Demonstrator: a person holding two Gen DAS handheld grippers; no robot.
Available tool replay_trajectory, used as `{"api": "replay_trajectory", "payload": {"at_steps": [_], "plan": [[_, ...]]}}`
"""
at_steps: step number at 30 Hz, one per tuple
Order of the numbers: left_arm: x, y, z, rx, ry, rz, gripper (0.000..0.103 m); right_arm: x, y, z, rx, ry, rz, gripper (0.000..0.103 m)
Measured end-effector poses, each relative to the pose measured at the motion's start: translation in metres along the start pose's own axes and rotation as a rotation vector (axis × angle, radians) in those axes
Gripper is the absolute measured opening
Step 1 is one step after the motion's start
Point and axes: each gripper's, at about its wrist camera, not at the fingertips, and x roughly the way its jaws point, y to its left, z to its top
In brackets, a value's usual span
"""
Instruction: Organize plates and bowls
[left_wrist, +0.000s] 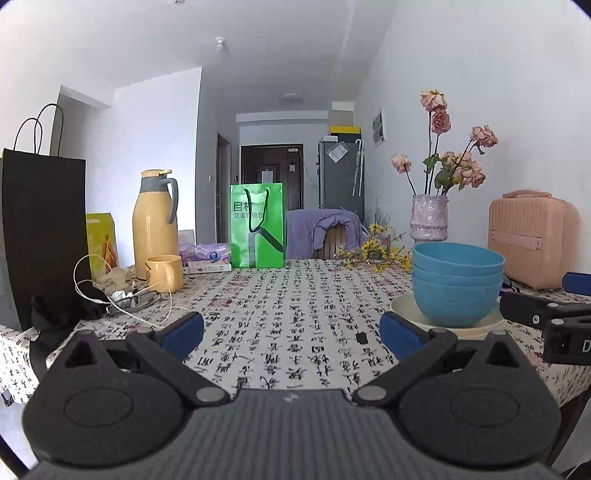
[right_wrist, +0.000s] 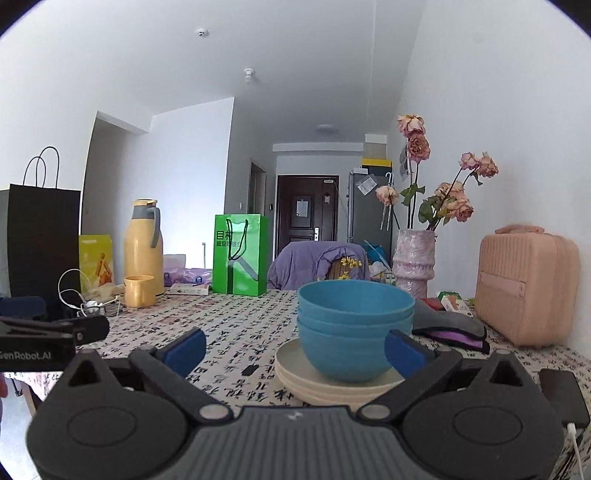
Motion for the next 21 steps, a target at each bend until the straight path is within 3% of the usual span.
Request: {"api": "replay_trajectory", "payload": {"at_steps": [8,21], "plan": [[-0.023,0.000,-0.012,-0.034,0.010,-0.006,0.103,-0.041,0.018,-0.025,-0.003,-0.005,-0.011,0.103],[-0.022,0.001,-0.014,-0.034,0.009,0.004,0.103,-0.040,0.006,-0.028,0.057,0.014,0.025,0.103]]}}
